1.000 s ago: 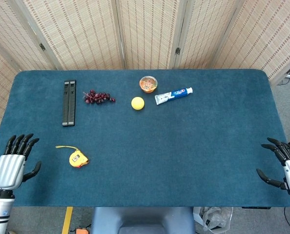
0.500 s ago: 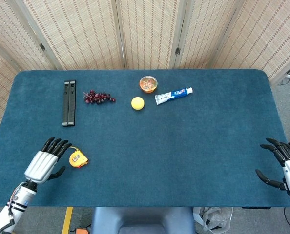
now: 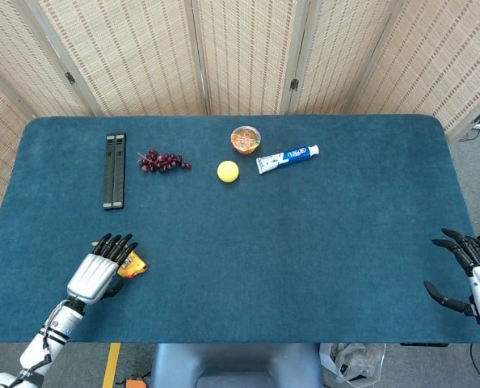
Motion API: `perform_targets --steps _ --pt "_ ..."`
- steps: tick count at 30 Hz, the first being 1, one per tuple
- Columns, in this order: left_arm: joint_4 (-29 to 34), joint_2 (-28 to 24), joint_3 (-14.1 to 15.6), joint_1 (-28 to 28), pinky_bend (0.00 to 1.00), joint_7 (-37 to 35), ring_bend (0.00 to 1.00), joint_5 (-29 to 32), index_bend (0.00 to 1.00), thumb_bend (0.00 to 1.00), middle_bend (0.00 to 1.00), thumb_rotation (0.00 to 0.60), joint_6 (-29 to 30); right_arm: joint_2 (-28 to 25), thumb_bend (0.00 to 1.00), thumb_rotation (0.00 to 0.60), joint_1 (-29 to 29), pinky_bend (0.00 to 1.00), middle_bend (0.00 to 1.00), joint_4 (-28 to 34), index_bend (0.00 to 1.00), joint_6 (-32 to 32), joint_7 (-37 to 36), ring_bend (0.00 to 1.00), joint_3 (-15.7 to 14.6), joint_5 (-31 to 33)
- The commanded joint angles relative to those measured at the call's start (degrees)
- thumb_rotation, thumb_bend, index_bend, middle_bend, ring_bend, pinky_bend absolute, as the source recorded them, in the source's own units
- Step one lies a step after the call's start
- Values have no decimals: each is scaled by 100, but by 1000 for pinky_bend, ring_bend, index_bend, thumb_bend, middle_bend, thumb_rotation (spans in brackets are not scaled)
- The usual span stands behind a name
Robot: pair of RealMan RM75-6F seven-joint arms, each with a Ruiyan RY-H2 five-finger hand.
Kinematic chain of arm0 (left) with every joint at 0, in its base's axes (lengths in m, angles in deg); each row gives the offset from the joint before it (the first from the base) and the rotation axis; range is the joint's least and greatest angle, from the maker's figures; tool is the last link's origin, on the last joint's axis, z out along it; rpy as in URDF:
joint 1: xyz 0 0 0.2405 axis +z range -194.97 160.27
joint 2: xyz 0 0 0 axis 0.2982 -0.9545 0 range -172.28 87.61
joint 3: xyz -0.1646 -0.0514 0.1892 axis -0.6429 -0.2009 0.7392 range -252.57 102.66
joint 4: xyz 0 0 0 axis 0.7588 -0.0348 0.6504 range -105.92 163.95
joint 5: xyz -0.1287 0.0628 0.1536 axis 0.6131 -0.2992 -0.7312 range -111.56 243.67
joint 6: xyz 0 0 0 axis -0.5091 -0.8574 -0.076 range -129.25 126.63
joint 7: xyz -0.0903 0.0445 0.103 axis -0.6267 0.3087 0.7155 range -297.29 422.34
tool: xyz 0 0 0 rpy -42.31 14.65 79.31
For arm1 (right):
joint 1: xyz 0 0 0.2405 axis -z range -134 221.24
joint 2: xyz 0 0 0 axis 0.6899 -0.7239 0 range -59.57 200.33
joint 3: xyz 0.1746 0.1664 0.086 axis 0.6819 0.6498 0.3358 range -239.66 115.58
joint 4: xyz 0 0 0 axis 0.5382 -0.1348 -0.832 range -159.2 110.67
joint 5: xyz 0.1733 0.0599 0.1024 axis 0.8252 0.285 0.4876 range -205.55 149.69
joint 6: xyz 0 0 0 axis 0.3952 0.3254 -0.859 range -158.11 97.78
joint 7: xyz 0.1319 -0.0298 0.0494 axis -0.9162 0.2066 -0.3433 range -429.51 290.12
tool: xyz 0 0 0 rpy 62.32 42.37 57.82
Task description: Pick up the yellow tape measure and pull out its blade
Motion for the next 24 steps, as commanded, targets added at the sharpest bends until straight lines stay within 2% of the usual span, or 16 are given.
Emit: perform_targets --steps 1,10,15,24 --pt "-310 182 16 -81 0 42 0 86 0 388 0 600 -126 -13 312 600 31 113 151 13 214 -37 2 138 -12 -2" --pt "-840 432 -30 -151 0 127 0 323 0 389 0 600 -222 -25 312 600 95 112 151 28 214 -118 -21 139 -29 -11" --pt "-799 492 -83 -241 0 163 0 399 0 388 0 600 -277 -38 312 600 95 113 151 42 214 -128 -19 138 -25 -27" --pt "-285 393 -166 -406 1 344 0 656 0 389 0 600 -495 -16 313 600 79 112 151 15 214 -91 -25 139 -23 -21"
